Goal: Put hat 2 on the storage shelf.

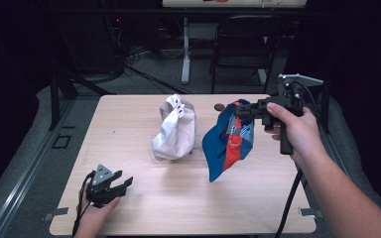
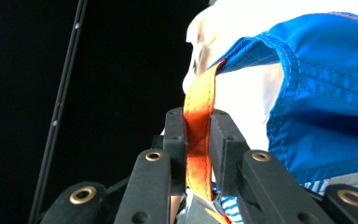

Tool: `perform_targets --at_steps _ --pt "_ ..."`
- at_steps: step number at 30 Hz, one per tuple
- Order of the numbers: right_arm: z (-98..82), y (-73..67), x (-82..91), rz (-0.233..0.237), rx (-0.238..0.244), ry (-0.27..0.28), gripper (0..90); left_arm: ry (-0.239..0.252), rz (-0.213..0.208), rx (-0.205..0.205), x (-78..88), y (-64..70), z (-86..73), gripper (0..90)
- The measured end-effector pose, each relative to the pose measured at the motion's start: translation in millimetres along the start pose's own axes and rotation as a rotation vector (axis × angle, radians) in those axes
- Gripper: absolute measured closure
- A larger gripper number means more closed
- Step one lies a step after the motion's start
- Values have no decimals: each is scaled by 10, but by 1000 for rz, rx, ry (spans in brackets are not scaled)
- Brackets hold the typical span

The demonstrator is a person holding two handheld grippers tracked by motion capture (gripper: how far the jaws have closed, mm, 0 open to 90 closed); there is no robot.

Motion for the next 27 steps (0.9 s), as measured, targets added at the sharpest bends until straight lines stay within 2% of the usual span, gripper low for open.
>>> perform_targets --at_steps 1,7,11,13,16,20,27 --pt "63 -17 21 -7 -11 25 782 4 -2 8 -8 -2 -2 491" --pt "201 -24 52 -33 -8 45 782 0 -1 4 -8 -12 -3 489" --pt "339 30 63 -50 -26 82 782 -5 -1 6 -15 -14 -6 488" --pt "357 42 61 -52 -27 82 782 -6 -1 6 -15 -16 -7 488" --pt "455 104 9 -71 -48 94 782 -18 -4 1 -4 -28 -10 487" --pt "529 141 -28 -68 -60 109 782 -23 0 4 3 -35 -11 487" --pt "638 208 -125 -93 -73 112 781 -11 0 3 -16 -31 -8 487"
Point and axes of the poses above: each handheld gripper's, and its own axes: x roughly backward along the jaws, z roughly out of its top, y roughly to its right, the point moved 2 cm from there along -x, roughly forward along the jaws, and after that the axes turned 10 degrees about -y, right-handed, at the moved point
